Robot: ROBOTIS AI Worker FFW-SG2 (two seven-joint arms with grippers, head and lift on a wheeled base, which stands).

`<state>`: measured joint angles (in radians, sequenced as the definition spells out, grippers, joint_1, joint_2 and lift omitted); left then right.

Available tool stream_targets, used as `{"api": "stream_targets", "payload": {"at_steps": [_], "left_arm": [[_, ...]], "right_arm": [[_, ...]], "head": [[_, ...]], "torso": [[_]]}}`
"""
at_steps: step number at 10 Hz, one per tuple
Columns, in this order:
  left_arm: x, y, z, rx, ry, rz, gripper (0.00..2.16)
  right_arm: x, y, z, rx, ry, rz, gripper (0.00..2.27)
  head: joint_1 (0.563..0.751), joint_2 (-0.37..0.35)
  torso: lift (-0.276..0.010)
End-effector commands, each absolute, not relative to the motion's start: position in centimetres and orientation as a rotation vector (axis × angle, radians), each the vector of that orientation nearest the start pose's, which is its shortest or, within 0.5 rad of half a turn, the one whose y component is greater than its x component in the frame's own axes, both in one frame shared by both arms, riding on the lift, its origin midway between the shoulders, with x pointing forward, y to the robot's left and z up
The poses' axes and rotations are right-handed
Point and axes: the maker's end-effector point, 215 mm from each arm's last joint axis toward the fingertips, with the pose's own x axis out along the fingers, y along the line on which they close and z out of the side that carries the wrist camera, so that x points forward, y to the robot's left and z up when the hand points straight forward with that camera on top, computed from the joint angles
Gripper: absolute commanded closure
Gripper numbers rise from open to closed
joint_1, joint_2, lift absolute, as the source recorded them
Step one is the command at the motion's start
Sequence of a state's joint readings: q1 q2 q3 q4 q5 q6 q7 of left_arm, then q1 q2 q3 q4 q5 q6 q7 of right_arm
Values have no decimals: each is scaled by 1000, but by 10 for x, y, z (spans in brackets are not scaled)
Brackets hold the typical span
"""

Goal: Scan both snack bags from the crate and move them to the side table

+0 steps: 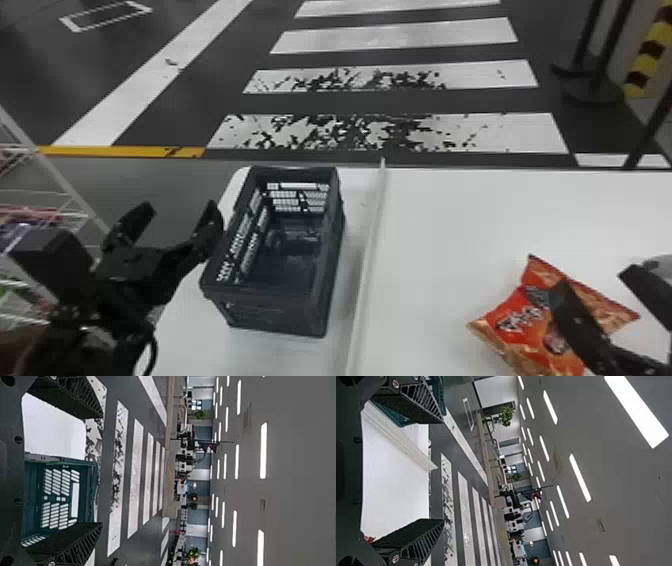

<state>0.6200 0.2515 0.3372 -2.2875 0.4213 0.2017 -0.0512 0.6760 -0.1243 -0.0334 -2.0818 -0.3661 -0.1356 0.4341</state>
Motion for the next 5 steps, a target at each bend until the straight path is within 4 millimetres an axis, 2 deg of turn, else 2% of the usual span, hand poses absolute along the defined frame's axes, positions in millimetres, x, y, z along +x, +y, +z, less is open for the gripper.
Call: {"api": "stream_targets", "payload": {"at_steps": [1,3,5], "left_arm": [[420,365,-270,-33,44,27,29],[419,362,-278,-49,48,17,29],[418,361,-282,-59,42,13,29]], "right_arm": [[365,-149,-345,240,9,465,113],[355,-118,-371,147,53,513,113],[351,-99,-410,55,211,496,110]], "head": [[695,251],[695,303],[695,343]], "torso": [[-95],[-95],[-95]]}}
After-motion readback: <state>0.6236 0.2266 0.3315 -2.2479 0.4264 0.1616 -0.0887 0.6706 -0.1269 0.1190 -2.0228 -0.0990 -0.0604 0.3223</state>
